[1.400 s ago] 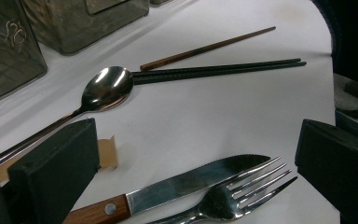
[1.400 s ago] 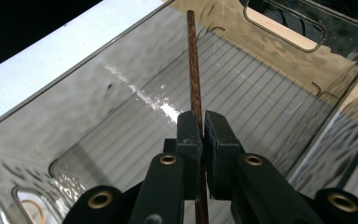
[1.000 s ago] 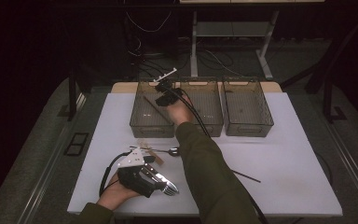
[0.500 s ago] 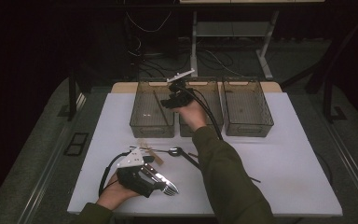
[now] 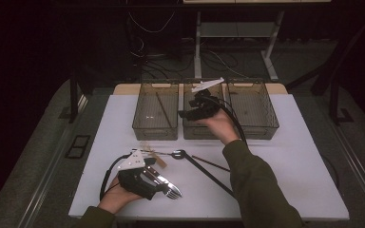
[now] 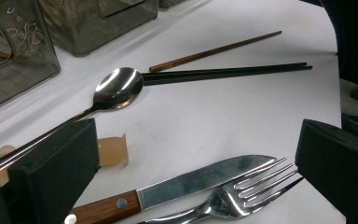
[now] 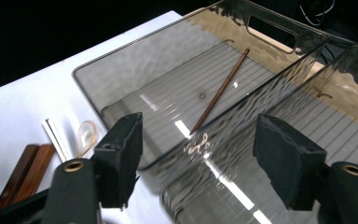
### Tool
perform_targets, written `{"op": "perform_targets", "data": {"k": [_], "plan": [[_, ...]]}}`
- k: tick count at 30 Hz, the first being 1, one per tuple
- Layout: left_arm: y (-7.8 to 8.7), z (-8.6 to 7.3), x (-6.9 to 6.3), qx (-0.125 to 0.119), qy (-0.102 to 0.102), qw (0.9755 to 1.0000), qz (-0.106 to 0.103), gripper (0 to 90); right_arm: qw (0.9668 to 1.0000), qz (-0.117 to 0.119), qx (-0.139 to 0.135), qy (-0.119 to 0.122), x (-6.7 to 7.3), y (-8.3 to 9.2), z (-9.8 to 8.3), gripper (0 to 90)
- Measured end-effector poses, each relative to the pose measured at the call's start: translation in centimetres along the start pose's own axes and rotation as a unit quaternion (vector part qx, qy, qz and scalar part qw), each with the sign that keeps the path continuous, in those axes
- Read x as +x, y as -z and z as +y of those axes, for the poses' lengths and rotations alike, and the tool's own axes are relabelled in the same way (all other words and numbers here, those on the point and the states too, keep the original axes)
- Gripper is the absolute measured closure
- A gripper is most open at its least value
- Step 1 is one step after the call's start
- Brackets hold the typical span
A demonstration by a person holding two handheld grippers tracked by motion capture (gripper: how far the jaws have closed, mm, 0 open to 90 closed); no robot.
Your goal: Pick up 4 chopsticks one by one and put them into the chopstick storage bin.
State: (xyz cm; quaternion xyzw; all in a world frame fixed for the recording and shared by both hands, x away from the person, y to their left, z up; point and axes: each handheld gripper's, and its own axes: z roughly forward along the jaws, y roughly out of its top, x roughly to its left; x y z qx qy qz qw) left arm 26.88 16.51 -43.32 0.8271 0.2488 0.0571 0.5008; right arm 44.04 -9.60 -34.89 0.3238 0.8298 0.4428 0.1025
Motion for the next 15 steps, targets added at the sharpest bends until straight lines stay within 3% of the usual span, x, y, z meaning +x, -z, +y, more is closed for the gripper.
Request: {"op": "perform_targets", "data": {"k": [15], "plan": [[-0.2,-0.1,0.0,0.006,0.000,1.0000,0.000,0.0,0.9993,0.024,-0.015,0.025,-0.3,5.1,-5.3,29.8]]}}
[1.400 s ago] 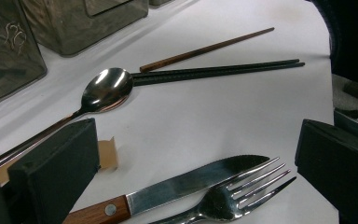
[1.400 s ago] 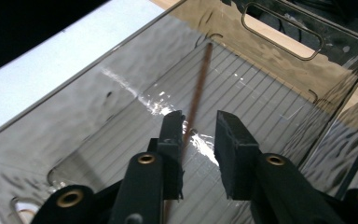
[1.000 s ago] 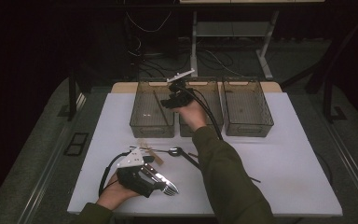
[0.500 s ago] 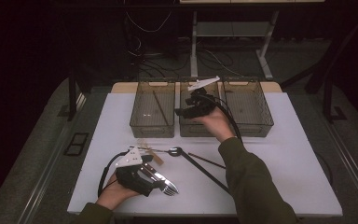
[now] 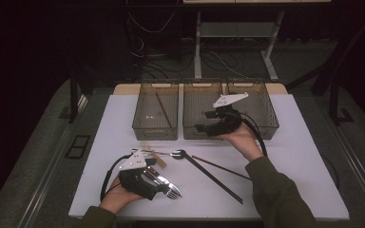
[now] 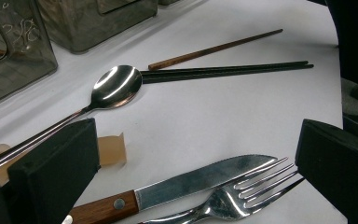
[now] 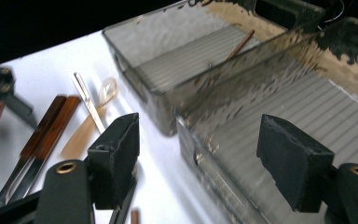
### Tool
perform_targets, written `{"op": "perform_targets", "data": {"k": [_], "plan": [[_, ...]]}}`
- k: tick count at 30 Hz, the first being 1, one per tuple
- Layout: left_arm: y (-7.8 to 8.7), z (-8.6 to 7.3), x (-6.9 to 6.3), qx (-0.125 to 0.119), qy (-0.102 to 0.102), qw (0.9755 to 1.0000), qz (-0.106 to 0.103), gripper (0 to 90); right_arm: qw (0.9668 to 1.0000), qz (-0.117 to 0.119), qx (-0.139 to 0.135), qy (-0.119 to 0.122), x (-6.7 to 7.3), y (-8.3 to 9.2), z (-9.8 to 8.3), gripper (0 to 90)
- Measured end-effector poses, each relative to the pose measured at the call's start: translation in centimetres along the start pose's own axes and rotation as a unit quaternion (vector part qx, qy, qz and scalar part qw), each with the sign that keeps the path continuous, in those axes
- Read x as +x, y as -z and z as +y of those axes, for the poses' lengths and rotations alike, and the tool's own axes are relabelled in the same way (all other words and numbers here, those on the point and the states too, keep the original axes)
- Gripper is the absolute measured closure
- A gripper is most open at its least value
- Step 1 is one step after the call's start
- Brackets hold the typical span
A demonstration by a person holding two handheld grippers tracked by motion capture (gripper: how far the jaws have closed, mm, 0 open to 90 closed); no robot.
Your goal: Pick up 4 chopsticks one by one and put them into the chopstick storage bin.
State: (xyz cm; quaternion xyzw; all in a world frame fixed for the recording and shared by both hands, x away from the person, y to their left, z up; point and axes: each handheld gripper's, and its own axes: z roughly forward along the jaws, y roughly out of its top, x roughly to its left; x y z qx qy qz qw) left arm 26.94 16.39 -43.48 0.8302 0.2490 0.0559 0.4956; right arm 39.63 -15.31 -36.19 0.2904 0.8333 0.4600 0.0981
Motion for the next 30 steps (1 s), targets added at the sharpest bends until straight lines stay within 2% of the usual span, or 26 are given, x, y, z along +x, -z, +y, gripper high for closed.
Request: {"op": "perform_targets", "data": {"k": [9,23,30], "plan": [[0.0,-0.1,-0.1,0.003,-0.001,1.0000,0.001,0.0,0.9999,0.011,0.001,-0.001,0.2,2.2,-3.2,29.9],[-0.1,-0.1,-0.1,0.009,-0.003,0.9999,0.005,0.0,0.9995,0.020,0.024,0.001,0.8,5.0,-7.6,31.3],[-0.1,-0.1,-0.2,0.011,-0.006,0.9999,0.003,0.0,0.9989,0.017,0.043,0.007,1.3,6.5,-9.5,38.4]]}}
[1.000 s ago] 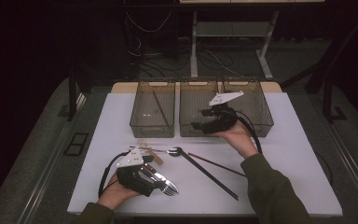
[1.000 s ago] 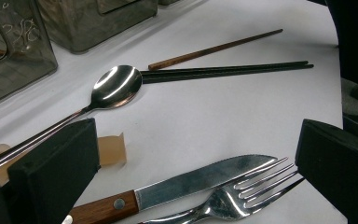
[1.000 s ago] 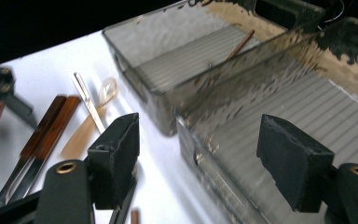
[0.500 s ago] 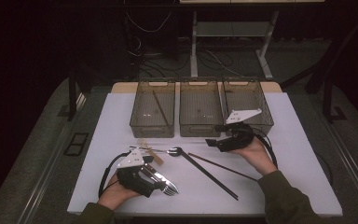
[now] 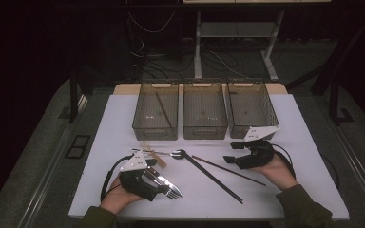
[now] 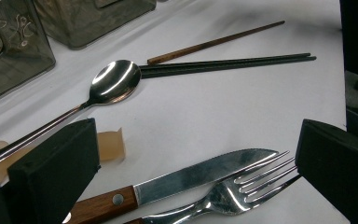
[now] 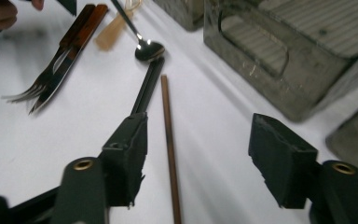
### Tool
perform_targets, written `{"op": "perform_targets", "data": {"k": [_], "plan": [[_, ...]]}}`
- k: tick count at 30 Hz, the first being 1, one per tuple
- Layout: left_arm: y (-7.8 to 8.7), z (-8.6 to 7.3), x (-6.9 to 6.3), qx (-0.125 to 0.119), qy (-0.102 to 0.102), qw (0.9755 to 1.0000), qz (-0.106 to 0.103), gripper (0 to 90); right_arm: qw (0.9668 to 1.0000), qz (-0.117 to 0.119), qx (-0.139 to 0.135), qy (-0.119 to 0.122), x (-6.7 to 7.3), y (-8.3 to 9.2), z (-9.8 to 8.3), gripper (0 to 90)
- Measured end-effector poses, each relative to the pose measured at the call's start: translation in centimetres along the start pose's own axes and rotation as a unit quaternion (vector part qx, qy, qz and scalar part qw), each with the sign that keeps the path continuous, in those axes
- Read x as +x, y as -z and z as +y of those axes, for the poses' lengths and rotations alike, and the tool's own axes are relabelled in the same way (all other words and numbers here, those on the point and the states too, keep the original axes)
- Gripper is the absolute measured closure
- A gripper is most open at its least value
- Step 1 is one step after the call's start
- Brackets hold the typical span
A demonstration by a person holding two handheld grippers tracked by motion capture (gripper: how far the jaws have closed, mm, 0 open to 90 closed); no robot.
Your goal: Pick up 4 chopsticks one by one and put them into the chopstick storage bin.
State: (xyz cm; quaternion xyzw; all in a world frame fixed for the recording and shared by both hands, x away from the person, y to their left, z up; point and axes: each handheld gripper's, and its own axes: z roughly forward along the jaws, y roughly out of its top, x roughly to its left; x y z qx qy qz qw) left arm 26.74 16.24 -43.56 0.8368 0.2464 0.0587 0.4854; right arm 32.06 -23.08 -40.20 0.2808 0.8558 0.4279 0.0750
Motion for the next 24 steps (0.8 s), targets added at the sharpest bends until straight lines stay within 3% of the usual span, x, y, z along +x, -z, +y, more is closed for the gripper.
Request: {"op": "perform_targets", "data": {"k": [10,18,24], "plan": [[0.0,0.0,0.0,0.002,-0.002,1.0000,0.002,0.0,0.9991,0.004,0.043,0.005,1.1,0.5,-3.0,53.1],[0.1,0.0,0.0,0.001,-0.002,1.0000,0.001,0.0,0.9974,0.007,0.071,0.009,0.5,-0.5,-3.7,71.8],[0.1,0.0,-0.1,0.001,-0.003,1.0000,0.000,0.0,0.9958,0.011,0.090,0.014,0.4,-1.1,-4.0,78.7]]}}
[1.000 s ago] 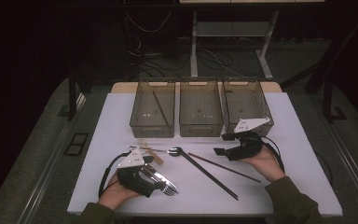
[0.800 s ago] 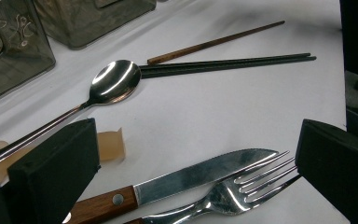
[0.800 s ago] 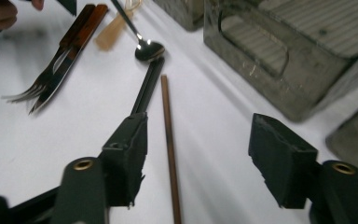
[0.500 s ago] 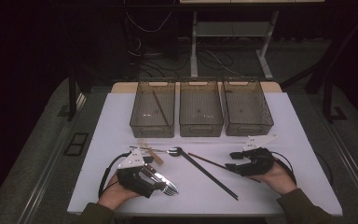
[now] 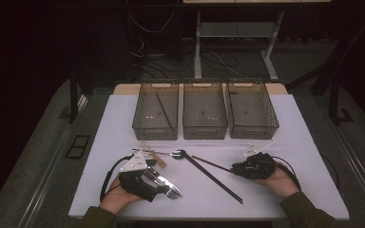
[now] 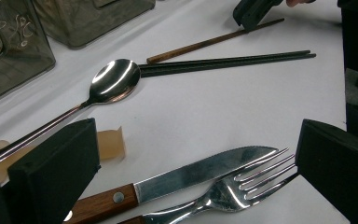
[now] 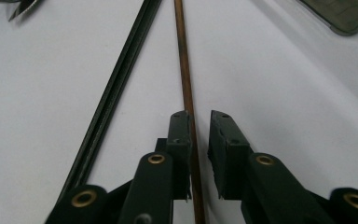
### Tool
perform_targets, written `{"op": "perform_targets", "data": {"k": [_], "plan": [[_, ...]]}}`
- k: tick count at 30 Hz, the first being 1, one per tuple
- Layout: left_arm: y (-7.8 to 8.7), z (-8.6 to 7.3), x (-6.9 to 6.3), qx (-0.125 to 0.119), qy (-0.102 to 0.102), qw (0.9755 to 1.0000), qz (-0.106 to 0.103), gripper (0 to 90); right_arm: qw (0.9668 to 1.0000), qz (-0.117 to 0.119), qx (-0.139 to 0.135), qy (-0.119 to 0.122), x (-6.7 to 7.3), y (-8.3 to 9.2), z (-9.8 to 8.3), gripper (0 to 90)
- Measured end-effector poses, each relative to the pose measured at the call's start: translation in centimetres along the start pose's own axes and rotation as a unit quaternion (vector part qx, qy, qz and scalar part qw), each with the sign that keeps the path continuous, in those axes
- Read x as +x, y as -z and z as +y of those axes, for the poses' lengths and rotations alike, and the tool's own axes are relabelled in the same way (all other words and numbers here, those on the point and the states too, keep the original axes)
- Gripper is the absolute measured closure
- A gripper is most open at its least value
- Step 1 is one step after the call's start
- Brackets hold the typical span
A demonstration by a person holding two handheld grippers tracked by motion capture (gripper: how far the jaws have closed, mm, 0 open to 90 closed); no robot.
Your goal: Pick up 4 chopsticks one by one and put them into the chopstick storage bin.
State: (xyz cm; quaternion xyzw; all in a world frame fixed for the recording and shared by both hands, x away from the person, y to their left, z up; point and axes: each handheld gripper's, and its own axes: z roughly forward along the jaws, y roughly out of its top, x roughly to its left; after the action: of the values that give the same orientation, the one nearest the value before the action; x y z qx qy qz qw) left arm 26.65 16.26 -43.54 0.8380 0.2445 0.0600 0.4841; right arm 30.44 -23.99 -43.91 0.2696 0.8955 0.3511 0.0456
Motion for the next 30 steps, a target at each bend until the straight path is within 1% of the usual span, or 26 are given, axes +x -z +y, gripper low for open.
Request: {"op": "perform_targets", "data": {"k": [7,11,15,30], "plan": [[0.01,0.00,-0.02,0.001,-0.001,1.0000,0.000,0.0,0.9999,0.007,0.012,0.005,-0.02,-0.40,-0.08,82.5],[0.00,0.00,-0.01,0.002,-0.002,1.0000,-0.001,0.0,0.9998,0.007,0.016,0.005,0.02,-0.47,-0.09,84.2],[-0.02,-0.01,-0.02,0.002,-0.002,1.0000,-0.002,0.0,0.9998,0.003,0.017,0.012,0.11,-0.52,-0.10,84.6],[0.00,0.00,-0.03,0.003,-0.004,1.0000,-0.002,0.0,0.9997,0.011,0.019,0.006,-0.10,-0.35,-0.03,85.8]]}}
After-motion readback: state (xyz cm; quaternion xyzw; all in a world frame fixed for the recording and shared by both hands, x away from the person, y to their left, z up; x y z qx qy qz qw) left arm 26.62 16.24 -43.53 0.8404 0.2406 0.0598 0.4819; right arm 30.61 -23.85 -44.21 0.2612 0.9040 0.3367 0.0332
